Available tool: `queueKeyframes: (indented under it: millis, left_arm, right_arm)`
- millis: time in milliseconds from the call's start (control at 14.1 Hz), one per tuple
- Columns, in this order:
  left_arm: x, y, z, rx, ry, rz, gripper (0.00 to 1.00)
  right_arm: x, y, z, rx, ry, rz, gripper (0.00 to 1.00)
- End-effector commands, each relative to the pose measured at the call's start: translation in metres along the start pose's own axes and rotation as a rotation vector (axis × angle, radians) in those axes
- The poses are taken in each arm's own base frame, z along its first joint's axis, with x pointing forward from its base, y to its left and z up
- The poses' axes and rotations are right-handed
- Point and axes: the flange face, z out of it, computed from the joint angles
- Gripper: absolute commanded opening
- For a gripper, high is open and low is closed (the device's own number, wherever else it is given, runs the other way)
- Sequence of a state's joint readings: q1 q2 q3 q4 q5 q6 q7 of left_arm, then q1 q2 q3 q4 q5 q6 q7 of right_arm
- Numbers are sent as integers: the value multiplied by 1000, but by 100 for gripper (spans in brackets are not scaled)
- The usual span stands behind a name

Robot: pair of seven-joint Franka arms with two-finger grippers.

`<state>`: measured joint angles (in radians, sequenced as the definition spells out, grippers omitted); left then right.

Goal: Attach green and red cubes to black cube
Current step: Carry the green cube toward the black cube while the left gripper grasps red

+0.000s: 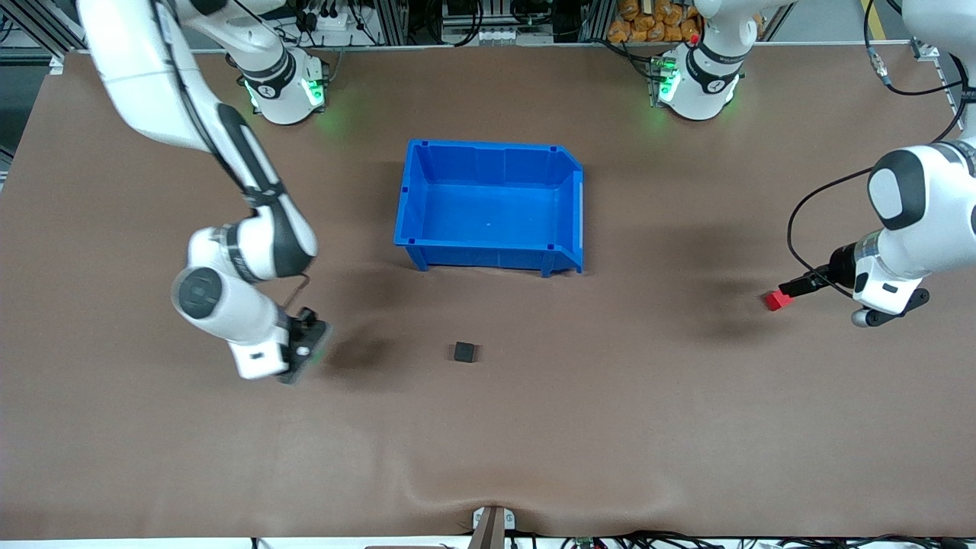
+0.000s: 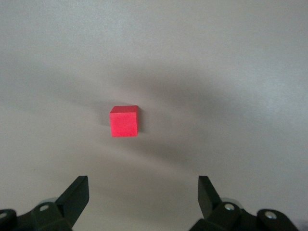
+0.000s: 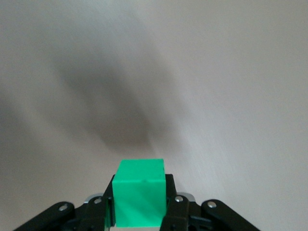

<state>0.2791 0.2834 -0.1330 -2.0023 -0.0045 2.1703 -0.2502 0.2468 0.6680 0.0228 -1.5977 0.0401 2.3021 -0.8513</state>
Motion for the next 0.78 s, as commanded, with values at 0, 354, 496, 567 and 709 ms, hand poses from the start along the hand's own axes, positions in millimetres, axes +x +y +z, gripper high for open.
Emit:
queueKeyframes:
  millis: [0, 354, 496, 567, 709]
  left_arm:
    - [20, -2, 7, -26, -5, -18, 100]
    - [42, -3, 37, -4, -28, 25, 100]
    - [44, -11, 43, -3, -36, 23, 100]
    - [46, -12, 51, -4, -44, 21, 95]
    - [50, -11, 63, -10, -33, 20, 84]
  right_arm:
    - [59, -11, 18, 11, 18, -91, 0]
    - [112, -51, 36, 43, 57, -139, 0]
    - [128, -63, 41, 36, 65, -173, 0]
    - [138, -70, 41, 28, 67, -193, 0]
    - [145, -80, 49, 31, 64, -214, 0]
